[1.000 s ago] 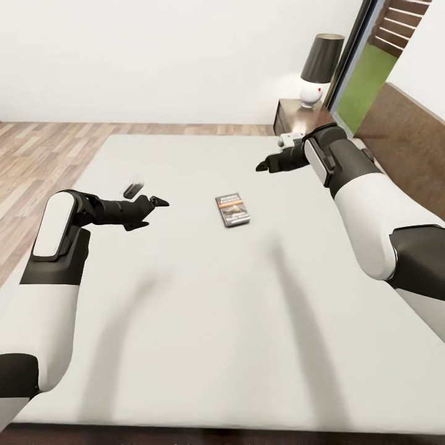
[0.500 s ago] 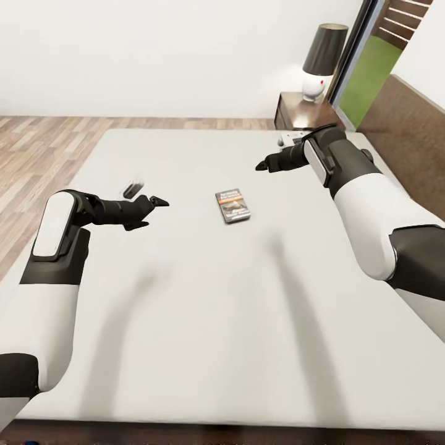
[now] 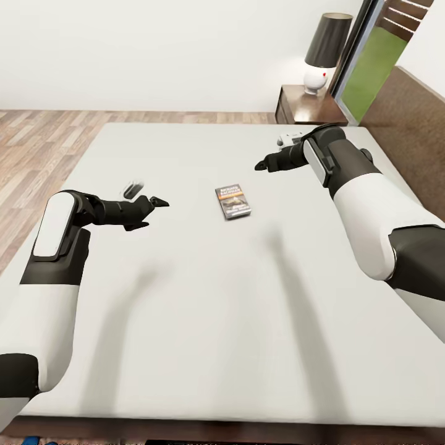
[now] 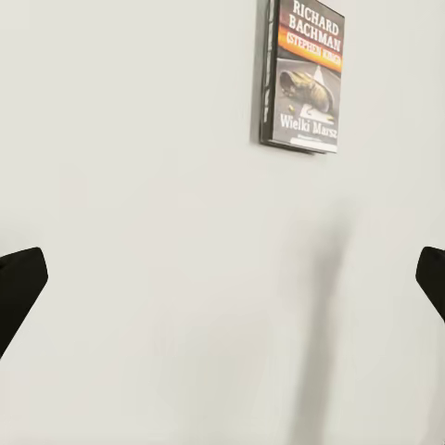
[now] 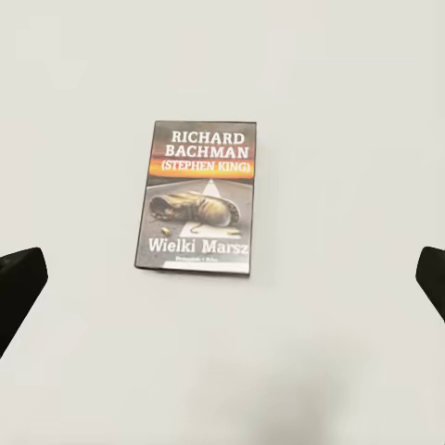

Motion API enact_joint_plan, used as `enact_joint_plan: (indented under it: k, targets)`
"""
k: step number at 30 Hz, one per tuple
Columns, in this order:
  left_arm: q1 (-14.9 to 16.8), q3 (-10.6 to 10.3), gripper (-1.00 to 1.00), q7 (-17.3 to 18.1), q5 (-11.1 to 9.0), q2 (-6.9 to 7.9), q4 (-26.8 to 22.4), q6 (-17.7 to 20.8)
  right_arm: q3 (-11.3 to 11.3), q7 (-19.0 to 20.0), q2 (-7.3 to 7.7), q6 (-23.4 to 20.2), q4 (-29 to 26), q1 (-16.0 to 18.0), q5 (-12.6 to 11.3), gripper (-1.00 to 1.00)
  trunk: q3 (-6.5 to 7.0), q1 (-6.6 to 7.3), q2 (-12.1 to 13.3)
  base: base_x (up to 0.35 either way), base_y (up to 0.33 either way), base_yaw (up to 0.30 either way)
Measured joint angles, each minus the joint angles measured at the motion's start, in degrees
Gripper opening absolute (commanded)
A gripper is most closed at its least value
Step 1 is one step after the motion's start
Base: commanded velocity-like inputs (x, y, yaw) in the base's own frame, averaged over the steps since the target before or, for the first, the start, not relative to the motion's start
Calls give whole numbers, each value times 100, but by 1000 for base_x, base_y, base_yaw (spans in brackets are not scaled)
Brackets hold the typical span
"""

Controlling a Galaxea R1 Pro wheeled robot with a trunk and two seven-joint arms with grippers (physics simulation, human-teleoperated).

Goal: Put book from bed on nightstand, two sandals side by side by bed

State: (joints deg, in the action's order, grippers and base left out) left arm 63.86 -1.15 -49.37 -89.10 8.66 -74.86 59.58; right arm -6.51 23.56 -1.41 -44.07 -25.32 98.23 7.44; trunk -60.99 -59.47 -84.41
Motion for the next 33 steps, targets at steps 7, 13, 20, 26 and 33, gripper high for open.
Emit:
enact_joint_plan:
  k: [7,13,20,26,33]
  targets:
    - [-2,0,100,-7,2,3,2,0,-1,0,-1,5,-1,-3,-1,100,-62,0,0,0,0,0]
    - [-7,0,100,-6,1,7,11,0,0,0,-1,8,-1,-7,-3,100,-115,0,0,0,0,0]
    - [-9,0,100,0,3,2,30,1,-1,0,-3,9,-4,-8,-4,100,-177,0,0,0,0,0]
    - [-9,2,100,3,4,1,27,2,-6,-1,3,9,-10,-5,-4,100,-230,0,0,0,0,0]
    - [-9,1,100,2,13,0,41,6,-14,0,10,9,-36,-5,-4,100,-292,0,0,0,0,0]
